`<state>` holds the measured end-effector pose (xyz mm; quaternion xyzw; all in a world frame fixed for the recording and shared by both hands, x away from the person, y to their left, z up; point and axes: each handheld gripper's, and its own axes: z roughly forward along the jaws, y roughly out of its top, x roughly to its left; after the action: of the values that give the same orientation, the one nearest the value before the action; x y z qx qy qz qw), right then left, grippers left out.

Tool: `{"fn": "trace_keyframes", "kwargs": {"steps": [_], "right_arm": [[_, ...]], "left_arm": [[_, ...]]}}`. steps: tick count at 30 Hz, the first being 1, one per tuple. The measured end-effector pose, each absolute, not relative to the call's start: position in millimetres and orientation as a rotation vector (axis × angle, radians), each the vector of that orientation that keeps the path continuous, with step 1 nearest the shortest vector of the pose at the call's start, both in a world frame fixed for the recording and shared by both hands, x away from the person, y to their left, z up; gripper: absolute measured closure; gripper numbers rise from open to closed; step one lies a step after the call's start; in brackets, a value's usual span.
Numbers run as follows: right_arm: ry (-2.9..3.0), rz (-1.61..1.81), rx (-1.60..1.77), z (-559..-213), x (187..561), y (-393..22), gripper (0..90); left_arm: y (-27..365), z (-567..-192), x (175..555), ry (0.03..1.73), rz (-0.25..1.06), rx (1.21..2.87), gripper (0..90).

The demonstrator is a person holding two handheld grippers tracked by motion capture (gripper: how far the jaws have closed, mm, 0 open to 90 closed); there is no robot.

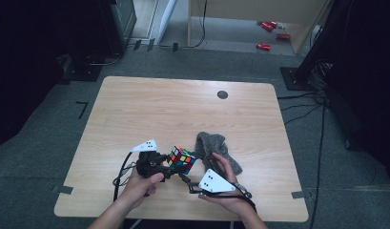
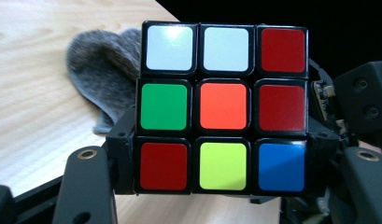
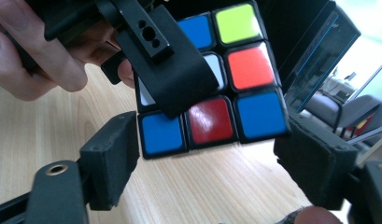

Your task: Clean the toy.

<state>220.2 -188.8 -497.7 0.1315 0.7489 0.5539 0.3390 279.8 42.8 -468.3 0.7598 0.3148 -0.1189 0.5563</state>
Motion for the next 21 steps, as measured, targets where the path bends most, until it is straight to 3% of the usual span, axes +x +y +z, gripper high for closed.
{"fn": "trace_keyframes", "kwargs": {"steps": [6, 13, 18, 21], "right_arm": [[1.917, 1.404, 0.315, -498, 218, -187, 32.4], [1.924, 1.41, 0.298, -496, 217, -190, 34.1], [1.937, 1.392, 0.329, -496, 219, -196, 34.2], [1.937, 1.371, 0.37, -497, 223, -201, 34.3]], "left_arm": [[41, -471, 283, 0.76, -0.344, 1.795, 34.5], [43, -472, 283, 0.716, -0.361, 1.787, 31.4], [54, -468, 285, 0.684, -0.312, 1.744, 28.4], [66, -465, 286, 0.682, -0.213, 1.693, 28.1]]}}
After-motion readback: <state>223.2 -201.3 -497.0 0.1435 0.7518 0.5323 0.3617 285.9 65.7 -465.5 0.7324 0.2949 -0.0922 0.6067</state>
